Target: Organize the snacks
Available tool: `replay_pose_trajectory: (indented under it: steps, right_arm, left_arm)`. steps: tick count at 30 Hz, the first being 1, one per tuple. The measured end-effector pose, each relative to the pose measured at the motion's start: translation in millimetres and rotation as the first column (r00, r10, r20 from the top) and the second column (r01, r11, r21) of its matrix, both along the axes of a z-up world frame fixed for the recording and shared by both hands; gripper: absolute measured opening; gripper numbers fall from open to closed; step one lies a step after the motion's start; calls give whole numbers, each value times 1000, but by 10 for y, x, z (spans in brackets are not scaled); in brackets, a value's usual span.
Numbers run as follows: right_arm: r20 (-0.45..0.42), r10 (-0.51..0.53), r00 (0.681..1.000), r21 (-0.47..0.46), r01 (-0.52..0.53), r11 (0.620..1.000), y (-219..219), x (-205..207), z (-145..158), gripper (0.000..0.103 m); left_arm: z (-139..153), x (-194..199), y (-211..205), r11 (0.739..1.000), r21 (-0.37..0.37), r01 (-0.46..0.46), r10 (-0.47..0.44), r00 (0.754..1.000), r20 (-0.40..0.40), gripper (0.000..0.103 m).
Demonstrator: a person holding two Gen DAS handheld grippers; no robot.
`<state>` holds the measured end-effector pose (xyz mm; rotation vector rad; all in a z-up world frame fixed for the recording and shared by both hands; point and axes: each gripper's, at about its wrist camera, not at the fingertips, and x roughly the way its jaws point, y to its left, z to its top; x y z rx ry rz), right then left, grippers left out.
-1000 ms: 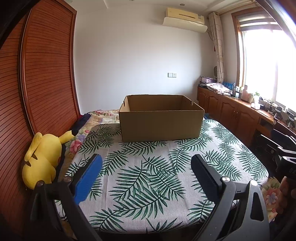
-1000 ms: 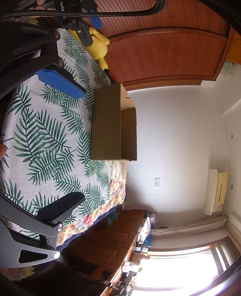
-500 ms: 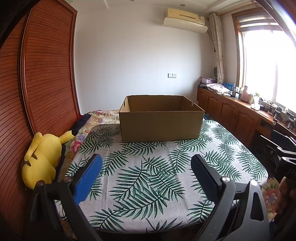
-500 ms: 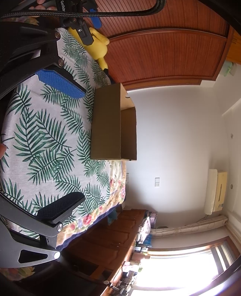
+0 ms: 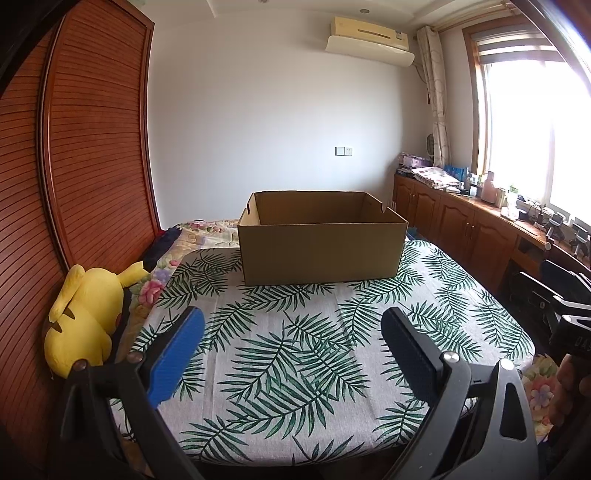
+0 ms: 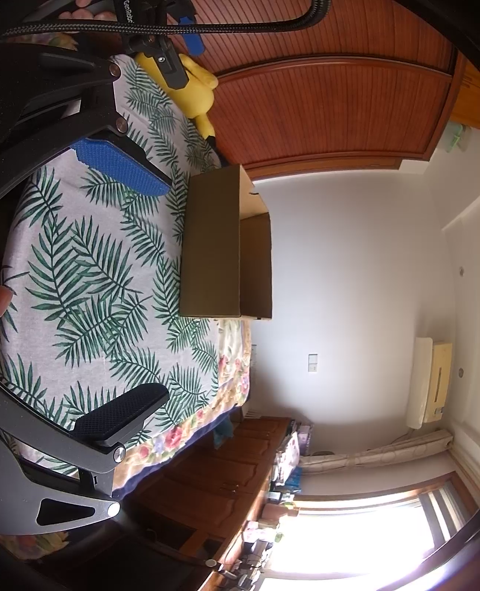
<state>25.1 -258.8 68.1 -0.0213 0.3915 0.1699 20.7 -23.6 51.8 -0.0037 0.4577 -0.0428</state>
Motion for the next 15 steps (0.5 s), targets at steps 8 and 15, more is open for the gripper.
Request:
replay_pose_trajectory:
  steps: [8,15]
  right_arm:
    - [1,-1,1000,-3,1,1000,-4,-2,7,103]
    - [1,-1,1000,-2,1,1000,-5,-3,6,103]
  left_arm:
    - [12,0,8,1000,-1,3,-3,1000,2,97]
    - [13,3,3,1000,0,2,-2,1000,1,97]
